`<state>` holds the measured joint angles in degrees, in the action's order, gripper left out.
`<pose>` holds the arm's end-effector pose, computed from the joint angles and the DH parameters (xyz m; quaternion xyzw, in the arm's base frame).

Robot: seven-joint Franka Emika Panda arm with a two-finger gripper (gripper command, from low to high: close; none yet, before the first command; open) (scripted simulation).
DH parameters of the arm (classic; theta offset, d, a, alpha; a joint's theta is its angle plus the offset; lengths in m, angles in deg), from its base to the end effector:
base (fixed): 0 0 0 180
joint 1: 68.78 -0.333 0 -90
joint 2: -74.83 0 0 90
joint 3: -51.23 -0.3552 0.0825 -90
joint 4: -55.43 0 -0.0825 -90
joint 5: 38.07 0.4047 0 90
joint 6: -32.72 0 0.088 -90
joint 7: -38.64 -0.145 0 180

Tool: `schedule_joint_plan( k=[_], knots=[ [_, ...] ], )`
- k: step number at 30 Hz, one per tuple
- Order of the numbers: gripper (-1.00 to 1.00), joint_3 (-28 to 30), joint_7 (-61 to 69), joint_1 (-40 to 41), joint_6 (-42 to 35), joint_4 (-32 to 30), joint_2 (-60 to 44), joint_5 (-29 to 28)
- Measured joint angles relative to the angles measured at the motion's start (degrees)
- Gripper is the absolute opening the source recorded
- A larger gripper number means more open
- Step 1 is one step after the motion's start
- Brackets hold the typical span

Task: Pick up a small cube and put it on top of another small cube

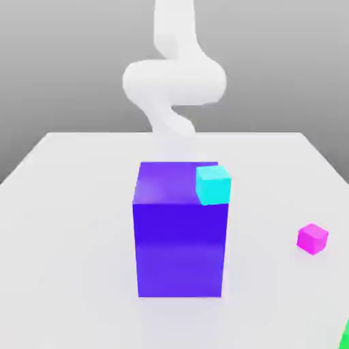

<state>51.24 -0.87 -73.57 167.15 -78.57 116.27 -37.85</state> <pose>0.3957 0.0332 0.6690 -0.8912 0.2795 -0.3303 0.1364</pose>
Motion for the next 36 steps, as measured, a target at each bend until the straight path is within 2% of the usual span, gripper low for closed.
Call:
schedule_joint_plan(
  k=[12, 20, 26, 32, 33, 36],
  knots=[
    [0.00, -2.1, 31.6, -21.5, 12.9, -10.8, -21.6, 1.9],
    [0.00, -7.1, 51.5, -32.2, 21.4, -17.8, -35.7, 2.1],
    [0.00, -10.0, 61.6, -39.9, 28.0, -22.6, -46.5, -3.2],
    [0.00, -4.2, 58.6, -44.6, 37.6, -20.8, -58.8, -9.0],
    [-1.00, -3.7, 58.3, -45.0, 38.6, -20.6, -60.0, -9.5],
    [-1.00, -3.7, 58.3, -45.0, 38.5, -20.6, -60.0, -9.5]
  ],
)
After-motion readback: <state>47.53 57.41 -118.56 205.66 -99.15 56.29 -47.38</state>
